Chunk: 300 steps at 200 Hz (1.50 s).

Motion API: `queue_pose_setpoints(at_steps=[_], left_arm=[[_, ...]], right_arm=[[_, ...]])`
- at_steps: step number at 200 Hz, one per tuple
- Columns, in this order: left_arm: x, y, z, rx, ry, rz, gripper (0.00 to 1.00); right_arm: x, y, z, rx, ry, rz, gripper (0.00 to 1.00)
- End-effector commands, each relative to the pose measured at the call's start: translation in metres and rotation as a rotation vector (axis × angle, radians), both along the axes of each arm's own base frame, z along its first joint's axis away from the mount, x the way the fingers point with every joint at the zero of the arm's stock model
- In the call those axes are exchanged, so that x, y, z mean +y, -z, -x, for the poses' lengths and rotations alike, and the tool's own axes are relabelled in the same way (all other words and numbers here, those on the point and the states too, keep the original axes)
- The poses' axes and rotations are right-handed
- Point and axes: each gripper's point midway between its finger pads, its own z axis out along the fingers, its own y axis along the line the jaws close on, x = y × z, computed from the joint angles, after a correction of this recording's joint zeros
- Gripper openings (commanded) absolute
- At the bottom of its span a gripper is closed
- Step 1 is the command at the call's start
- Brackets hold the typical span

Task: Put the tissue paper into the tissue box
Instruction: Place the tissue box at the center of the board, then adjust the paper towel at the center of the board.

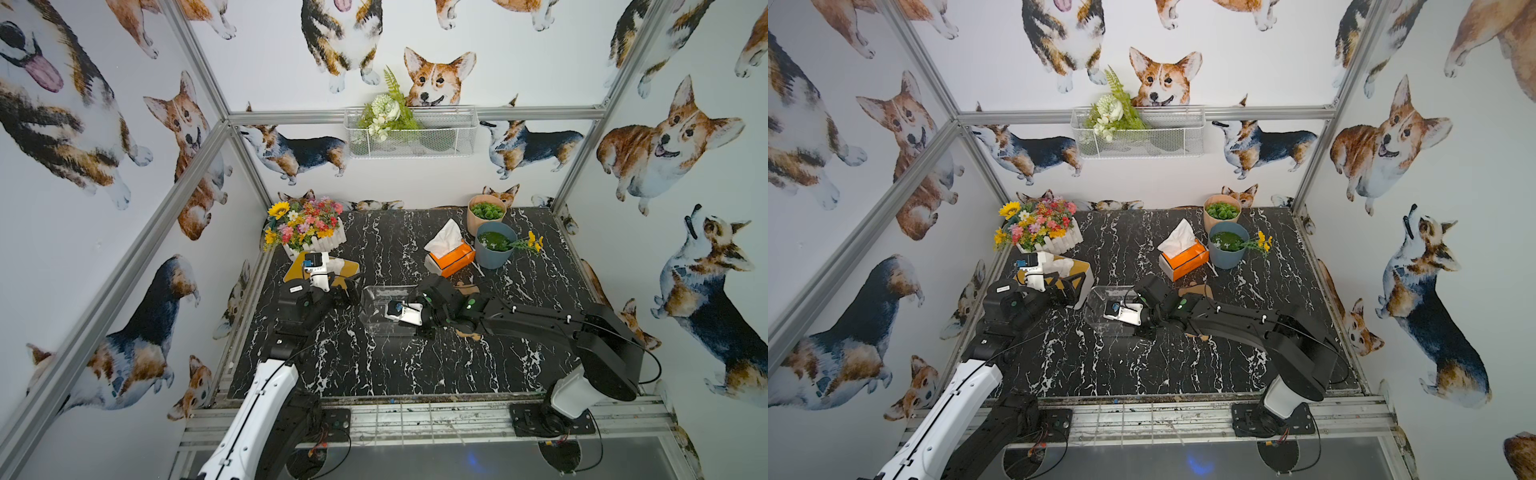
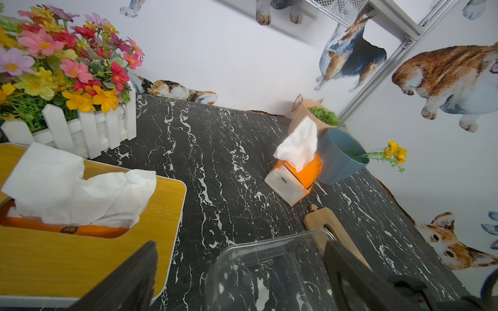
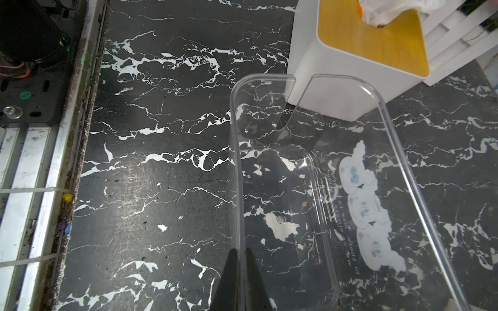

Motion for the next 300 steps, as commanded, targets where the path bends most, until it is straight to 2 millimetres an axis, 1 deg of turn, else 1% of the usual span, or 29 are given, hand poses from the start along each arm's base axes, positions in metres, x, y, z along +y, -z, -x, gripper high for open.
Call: queue_pose_setpoints(at_steps=[1, 27, 62, 85, 104, 127, 140, 147, 154, 158, 160, 168, 175, 185, 203, 221, 236, 275, 300], left_arm=[[0.001, -0.008, -0.003, -0.032, -0.004, -0.001, 1.00], [0.001, -0.008, -0.003, -0.031, -0.006, -0.003, 1.00], [0.001, -0.008, -0.004, -0.030, -0.005, -0.003, 1.00], [0.001, -0.007, -0.004, -0.028, -0.005, -0.003, 1.00], [0.001, -0.007, -0.004, -0.027, -0.006, -0.003, 1.00], [0.001, -0.006, -0.004, -0.024, -0.005, -0.003, 1.00], [0.001, -0.006, -0.004, -0.024, -0.006, -0.003, 1.00], [0.001, -0.006, -0.004, -0.023, -0.006, -0.003, 1.00], [0.001, -0.006, -0.004, -0.023, -0.006, -0.004, 1.00], [0.001, -0.006, -0.004, -0.021, -0.006, -0.004, 1.00], [0.001, -0.006, -0.004, -0.021, -0.006, -0.004, 1.00], [0.001, -0.005, -0.004, -0.020, -0.006, -0.003, 1.00], [0.001, -0.004, -0.004, -0.017, -0.006, -0.004, 1.00], [0.001, -0.003, -0.004, -0.013, -0.005, -0.004, 1.00], [0.000, -0.003, -0.005, -0.012, -0.004, -0.003, 1.00], [0.000, -0.003, -0.004, -0.009, -0.003, -0.003, 1.00], [0.001, -0.003, -0.004, -0.011, -0.006, -0.004, 1.00], [0.000, -0.002, -0.004, -0.007, -0.003, -0.002, 1.00], [0.000, -0.002, -0.004, -0.006, -0.003, -0.001, 1.00]], right_arm=[[0.005, 0.001, -0.007, -0.069, -0.027, 0.010, 0.00], [0.005, 0.006, -0.012, -0.086, -0.032, 0.028, 0.00], [0.006, 0.004, -0.017, -0.106, -0.021, 0.032, 0.17], [0.006, -0.005, -0.019, -0.119, -0.002, 0.018, 0.29], [0.007, -0.025, -0.020, -0.121, 0.015, -0.039, 0.36], [0.005, -0.064, -0.023, -0.106, 0.055, -0.174, 0.45], [-0.002, -0.085, -0.028, -0.084, 0.094, -0.254, 0.51], [-0.007, -0.095, -0.032, -0.069, 0.132, -0.292, 0.56], [-0.012, -0.102, -0.037, -0.057, 0.166, -0.320, 0.61], [-0.016, -0.106, -0.039, -0.052, 0.188, -0.334, 0.62], [-0.018, -0.108, -0.040, -0.051, 0.200, -0.340, 0.65], [-0.025, -0.114, -0.048, -0.046, 0.257, -0.360, 0.71], [-0.033, -0.119, -0.056, -0.049, 0.318, -0.375, 0.77], [-0.043, -0.120, -0.065, -0.049, 0.390, -0.380, 0.84], [-0.056, -0.116, -0.077, -0.055, 0.470, -0.356, 0.89], [-0.065, -0.112, -0.088, -0.033, 0.533, -0.349, 0.90], [-0.074, -0.109, -0.100, 0.007, 0.592, -0.355, 0.91], [-0.099, -0.098, -0.141, 0.030, 0.757, -0.293, 0.96], [-0.111, -0.089, -0.166, 0.056, 0.847, -0.266, 0.97]])
